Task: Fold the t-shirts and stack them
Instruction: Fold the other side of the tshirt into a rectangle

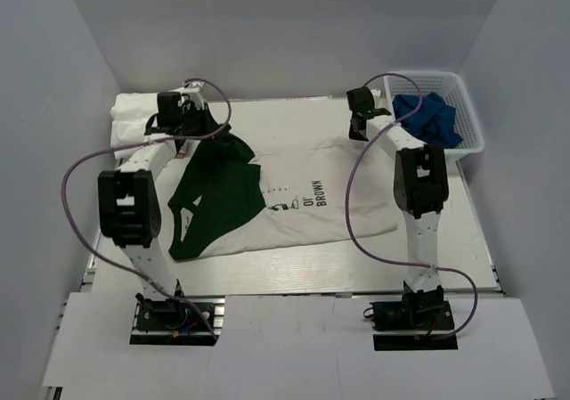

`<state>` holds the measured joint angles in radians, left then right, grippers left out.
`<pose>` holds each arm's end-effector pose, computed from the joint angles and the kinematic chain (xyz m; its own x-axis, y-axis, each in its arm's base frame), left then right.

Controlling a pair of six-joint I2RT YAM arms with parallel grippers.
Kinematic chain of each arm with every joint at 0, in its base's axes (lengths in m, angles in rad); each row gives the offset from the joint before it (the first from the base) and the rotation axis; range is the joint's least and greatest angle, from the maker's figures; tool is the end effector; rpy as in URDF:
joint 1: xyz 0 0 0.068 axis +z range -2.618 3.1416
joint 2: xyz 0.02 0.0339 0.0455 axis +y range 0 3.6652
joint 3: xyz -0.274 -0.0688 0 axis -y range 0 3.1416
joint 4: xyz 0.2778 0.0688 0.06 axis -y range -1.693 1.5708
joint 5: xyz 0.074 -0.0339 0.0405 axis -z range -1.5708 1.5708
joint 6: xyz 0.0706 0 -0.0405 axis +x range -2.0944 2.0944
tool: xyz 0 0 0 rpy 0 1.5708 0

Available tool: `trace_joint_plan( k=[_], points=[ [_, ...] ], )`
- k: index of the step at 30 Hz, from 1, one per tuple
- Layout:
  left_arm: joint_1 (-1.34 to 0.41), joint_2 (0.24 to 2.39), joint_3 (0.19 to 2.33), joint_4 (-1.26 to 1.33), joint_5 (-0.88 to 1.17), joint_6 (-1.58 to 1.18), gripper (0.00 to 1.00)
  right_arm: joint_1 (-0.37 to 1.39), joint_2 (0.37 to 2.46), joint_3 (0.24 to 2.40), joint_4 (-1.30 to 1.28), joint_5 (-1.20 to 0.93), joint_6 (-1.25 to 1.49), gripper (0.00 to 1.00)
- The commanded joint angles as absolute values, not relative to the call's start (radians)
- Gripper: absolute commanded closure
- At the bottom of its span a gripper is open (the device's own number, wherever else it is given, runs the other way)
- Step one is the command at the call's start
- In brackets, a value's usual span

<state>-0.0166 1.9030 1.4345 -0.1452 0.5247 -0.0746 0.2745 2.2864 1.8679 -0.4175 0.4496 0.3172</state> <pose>0.4941 -0.0436 0.2228 -0.6058 -0.0545 -0.7937 0.3798 0.8569 -0.3486 0.5572 0.1250 0.1601 -0.6672 0.1039 -0.7376 0.2573 0.9614 -0.0973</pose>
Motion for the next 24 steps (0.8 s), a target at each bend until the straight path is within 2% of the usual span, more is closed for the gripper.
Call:
trace_joint_plan(
  k=[1, 9, 24],
  points=[
    [-0.032, 1.728, 1.307, -0.072, 0.506, -0.112, 1.00, 0.281, 2.125, 1.770, -0.336, 0.474, 0.301, 1.00],
    [-0.032, 1.435, 0.988, 0.028, 0.492, -0.218, 1.00, 0.285, 1.846, 1.453, -0.218, 0.468, 0.302, 1.00],
    [-0.032, 0.855, 0.559, -0.075, 0.172, -0.463, 1.00, 0.278, 1.514, 1.072, -0.147, 0.512, 0.353, 1.00]
  ],
)
